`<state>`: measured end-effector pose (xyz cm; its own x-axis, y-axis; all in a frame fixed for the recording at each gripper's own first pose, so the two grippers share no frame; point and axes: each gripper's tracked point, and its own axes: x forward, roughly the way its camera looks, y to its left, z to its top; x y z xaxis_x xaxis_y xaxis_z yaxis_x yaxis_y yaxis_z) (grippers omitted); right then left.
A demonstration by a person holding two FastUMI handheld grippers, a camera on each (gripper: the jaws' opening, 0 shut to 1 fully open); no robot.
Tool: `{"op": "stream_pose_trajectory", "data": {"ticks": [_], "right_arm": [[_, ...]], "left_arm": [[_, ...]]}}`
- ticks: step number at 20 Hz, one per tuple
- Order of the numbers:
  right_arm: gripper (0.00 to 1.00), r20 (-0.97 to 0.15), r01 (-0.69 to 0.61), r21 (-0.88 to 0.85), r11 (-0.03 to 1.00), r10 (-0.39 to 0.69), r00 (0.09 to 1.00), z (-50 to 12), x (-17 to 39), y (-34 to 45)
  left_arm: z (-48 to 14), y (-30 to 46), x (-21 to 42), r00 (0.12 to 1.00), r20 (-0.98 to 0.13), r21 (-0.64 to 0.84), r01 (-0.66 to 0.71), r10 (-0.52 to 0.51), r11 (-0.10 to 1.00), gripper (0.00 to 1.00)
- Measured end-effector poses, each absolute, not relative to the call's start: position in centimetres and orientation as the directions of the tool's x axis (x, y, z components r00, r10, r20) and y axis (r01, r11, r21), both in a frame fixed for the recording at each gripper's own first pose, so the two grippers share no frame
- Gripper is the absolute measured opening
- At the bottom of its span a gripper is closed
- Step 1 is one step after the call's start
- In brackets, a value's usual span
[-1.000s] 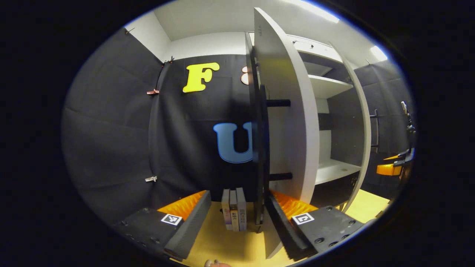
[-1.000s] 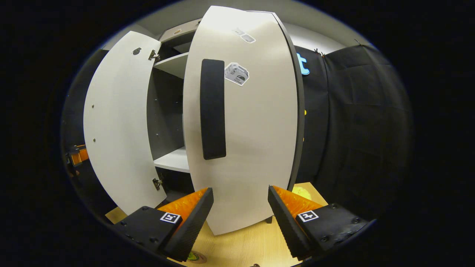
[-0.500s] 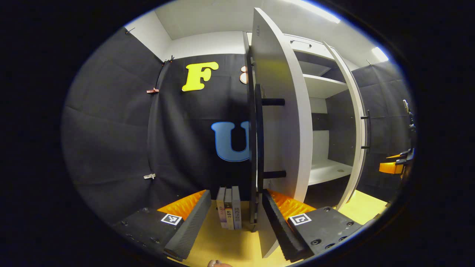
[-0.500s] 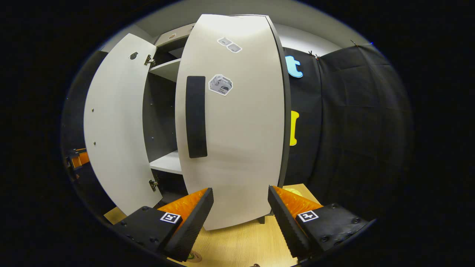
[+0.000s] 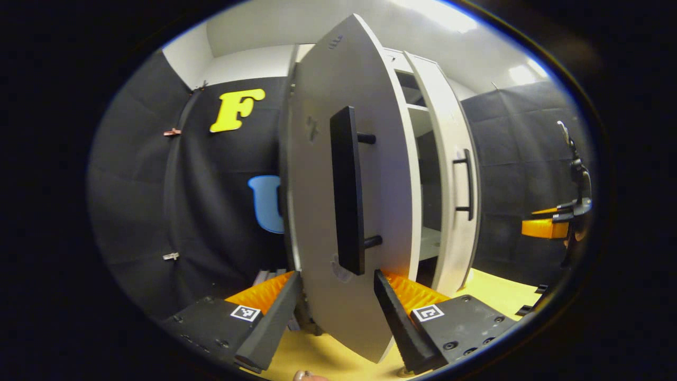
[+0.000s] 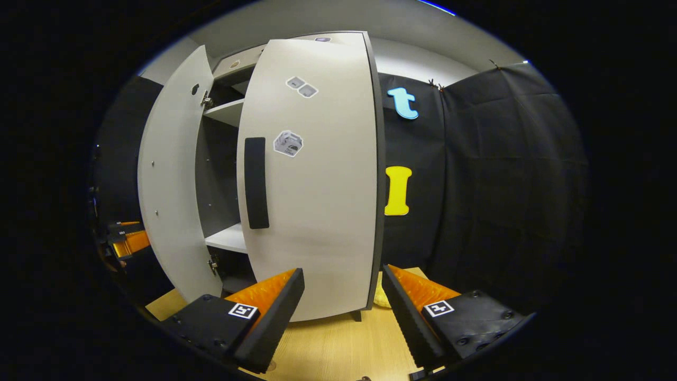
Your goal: Grasp the bottle in the cabinet with the left hand and place it on the coaster, then close the right door with the right hand and the left door with the left hand.
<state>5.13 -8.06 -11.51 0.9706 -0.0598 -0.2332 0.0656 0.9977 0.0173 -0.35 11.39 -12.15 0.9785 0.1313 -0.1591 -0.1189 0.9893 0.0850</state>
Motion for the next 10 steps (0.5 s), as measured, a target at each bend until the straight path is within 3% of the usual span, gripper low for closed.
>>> {"op": "stream_pose_trajectory", "data": {"ticks": [4, 10], "right_arm": [[0.98, -0.220, 0.090, 0.022, 0.996, -0.083, 0.972, -10.6, 3.9, -10.0], [0.98, -0.239, 0.060, 0.032, 0.998, -0.051, 0.970, -11.1, 3.3, -10.2]], "left_arm": [[-12.6, 7.5, 1.2, 0.986, -0.156, 0.016, -0.050, 0.051, 0.999, 0.94], [-12.0, 6.1, 1.1, 0.989, -0.141, 0.001, -0.053, 0.053, 0.999, 0.99]]}}
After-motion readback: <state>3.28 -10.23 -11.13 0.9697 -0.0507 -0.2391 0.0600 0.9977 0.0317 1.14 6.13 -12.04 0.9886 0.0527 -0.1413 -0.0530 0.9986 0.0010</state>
